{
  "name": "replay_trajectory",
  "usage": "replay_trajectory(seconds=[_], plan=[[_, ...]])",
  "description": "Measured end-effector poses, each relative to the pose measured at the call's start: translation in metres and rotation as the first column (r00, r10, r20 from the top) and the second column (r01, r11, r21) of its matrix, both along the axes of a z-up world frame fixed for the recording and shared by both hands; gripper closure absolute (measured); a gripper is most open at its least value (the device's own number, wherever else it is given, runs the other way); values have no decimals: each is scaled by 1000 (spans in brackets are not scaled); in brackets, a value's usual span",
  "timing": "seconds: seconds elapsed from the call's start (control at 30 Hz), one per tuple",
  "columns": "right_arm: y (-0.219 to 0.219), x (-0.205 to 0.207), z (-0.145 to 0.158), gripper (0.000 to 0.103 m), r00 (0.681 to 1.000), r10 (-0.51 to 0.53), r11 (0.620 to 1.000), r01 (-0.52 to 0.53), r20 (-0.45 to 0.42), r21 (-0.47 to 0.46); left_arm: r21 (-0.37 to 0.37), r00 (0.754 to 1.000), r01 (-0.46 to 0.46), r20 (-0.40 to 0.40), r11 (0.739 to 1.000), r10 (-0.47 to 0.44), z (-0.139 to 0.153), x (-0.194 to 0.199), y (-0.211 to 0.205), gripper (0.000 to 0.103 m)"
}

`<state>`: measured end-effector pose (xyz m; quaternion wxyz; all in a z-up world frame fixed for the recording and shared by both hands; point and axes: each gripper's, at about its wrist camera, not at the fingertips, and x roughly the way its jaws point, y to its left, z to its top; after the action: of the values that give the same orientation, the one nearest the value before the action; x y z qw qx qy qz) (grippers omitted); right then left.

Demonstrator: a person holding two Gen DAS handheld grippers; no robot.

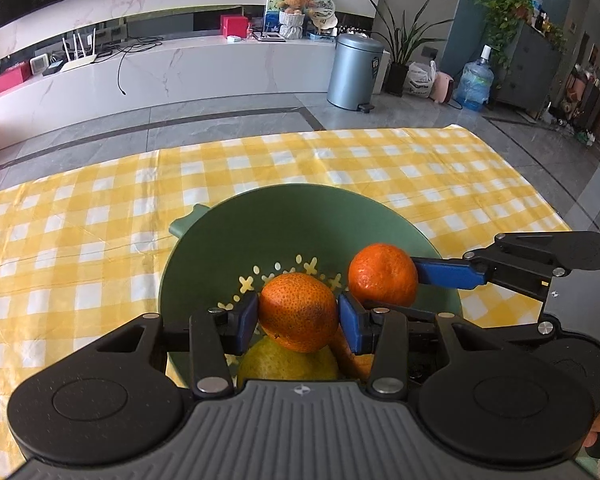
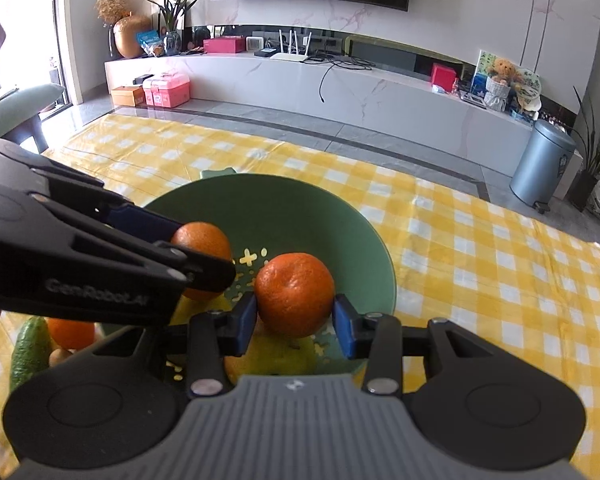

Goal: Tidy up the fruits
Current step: 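Carry both oranges into the green colander and open both tools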

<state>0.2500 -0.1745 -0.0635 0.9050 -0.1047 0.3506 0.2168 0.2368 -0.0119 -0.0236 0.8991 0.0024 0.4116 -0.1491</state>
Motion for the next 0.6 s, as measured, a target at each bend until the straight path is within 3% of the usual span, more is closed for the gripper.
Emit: replay_trajectory(seconds=[0.43, 0.6], plan=[[11, 32, -8, 65, 999, 11, 1000, -12, -37, -24, -12, 999, -33, -36, 999, 33, -7, 25, 4, 53], [17, 40, -18, 72, 996, 34, 998, -38, -87, -47, -11, 998, -34, -49, 999, 34, -12, 27, 4, 53]])
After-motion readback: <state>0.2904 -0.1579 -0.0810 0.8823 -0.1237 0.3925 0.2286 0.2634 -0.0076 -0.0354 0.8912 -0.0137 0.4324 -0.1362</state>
